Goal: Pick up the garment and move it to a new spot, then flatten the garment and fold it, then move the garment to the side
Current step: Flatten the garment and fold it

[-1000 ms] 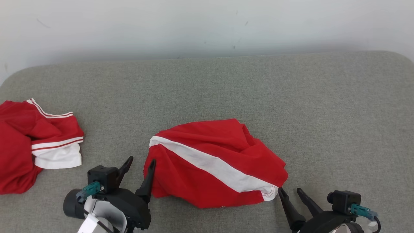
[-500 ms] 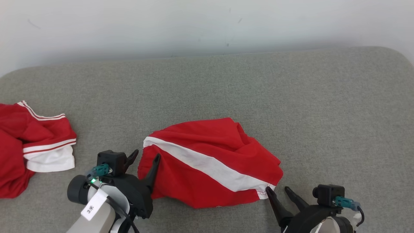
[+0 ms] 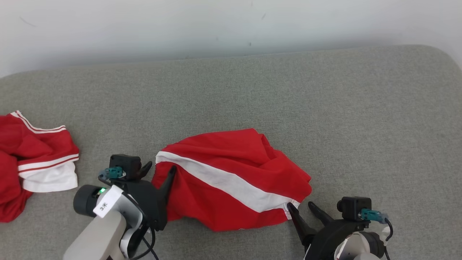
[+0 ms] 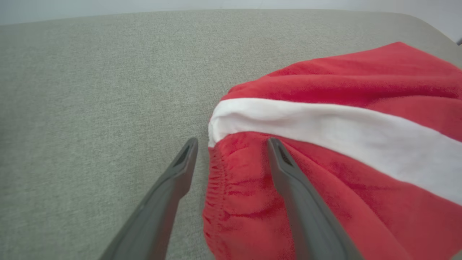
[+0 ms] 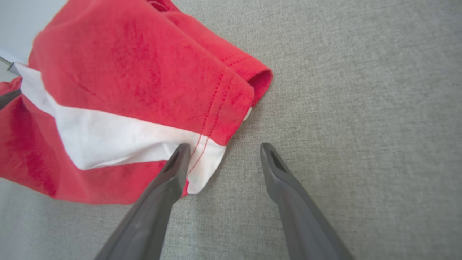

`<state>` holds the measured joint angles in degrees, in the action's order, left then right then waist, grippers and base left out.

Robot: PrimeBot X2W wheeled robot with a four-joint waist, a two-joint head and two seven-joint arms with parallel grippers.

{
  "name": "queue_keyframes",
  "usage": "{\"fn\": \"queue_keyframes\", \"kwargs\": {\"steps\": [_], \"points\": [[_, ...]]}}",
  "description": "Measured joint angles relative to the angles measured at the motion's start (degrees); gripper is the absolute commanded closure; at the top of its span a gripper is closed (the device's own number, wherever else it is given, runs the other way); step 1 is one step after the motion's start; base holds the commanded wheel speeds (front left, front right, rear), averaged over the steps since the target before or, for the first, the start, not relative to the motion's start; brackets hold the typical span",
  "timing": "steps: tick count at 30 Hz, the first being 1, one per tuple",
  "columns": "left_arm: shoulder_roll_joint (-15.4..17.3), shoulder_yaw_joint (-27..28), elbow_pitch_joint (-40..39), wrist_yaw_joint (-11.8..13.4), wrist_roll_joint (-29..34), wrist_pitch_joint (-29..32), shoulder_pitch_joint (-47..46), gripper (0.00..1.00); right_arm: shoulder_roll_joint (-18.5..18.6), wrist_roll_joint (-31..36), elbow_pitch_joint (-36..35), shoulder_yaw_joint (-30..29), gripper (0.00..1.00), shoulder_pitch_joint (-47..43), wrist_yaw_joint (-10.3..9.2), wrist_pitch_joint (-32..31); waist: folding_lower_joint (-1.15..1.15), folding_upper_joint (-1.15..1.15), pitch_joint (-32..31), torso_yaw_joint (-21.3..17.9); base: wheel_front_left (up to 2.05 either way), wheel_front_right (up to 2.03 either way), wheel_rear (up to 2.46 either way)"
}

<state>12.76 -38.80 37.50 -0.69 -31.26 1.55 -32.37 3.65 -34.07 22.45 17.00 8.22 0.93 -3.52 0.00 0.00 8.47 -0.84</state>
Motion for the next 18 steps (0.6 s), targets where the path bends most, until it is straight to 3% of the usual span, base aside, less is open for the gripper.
{"fn": "queue_keyframes", "kwargs": {"steps": [2, 3, 4, 5, 6, 14, 18], "points": [[-0.01, -0.05, 1.52, -0.43, 0.00, 0.12, -0.60, 0.00, -0.08, 0.00, 0.49, 0.26, 0.00, 0.74, 0.00, -0.01, 0.00, 0.00, 0.24, -0.16, 0.00, 0.00, 0.00], [-0.12, -0.01, 2.11, -0.58, 0.00, 0.44, -1.09, 0.00, -0.10, -0.01, 0.81, 0.45, 0.53, 0.94, 0.00, -0.01, 0.00, 0.00, 0.34, -0.21, 0.00, 0.00, 0.00], [-0.25, 0.04, 2.47, -0.90, 0.00, 0.43, -1.44, 0.00, -0.10, -0.01, 1.21, 0.63, 0.70, 1.16, 0.00, 0.00, 0.00, 0.00, 0.41, -0.25, 0.00, 0.00, 0.00], [-0.54, 0.09, 3.00, -0.90, -0.01, 0.43, -1.90, 0.78, -0.10, -0.01, 1.48, 0.88, 1.00, 1.49, 0.00, 0.01, 0.00, 0.00, 0.46, -0.27, 0.00, 0.00, 0.00], [-0.77, 0.10, 3.48, -1.10, -0.01, 0.37, -2.35, 1.00, -0.10, -0.01, 1.60, 1.07, 1.00, 1.81, 0.00, 0.01, 0.00, 0.00, 0.52, -0.28, 0.00, 0.00, 0.00], [-2.09, 0.70, 6.31, -1.93, -0.10, -1.60, -3.47, 1.00, -0.23, -0.23, 3.07, 1.64, 1.00, 3.50, 0.10, 1.10, 0.01, 0.00, 0.80, -0.04, 0.00, 0.00, 0.00], [-1.77, 1.45, 6.61, -2.47, -1.51, -2.61, -3.47, 1.00, -0.24, -1.18, 2.99, 1.56, 1.00, 4.74, 1.63, 1.20, 0.00, 0.00, 0.51, 0.25, 0.00, 0.00, 0.00]]}}
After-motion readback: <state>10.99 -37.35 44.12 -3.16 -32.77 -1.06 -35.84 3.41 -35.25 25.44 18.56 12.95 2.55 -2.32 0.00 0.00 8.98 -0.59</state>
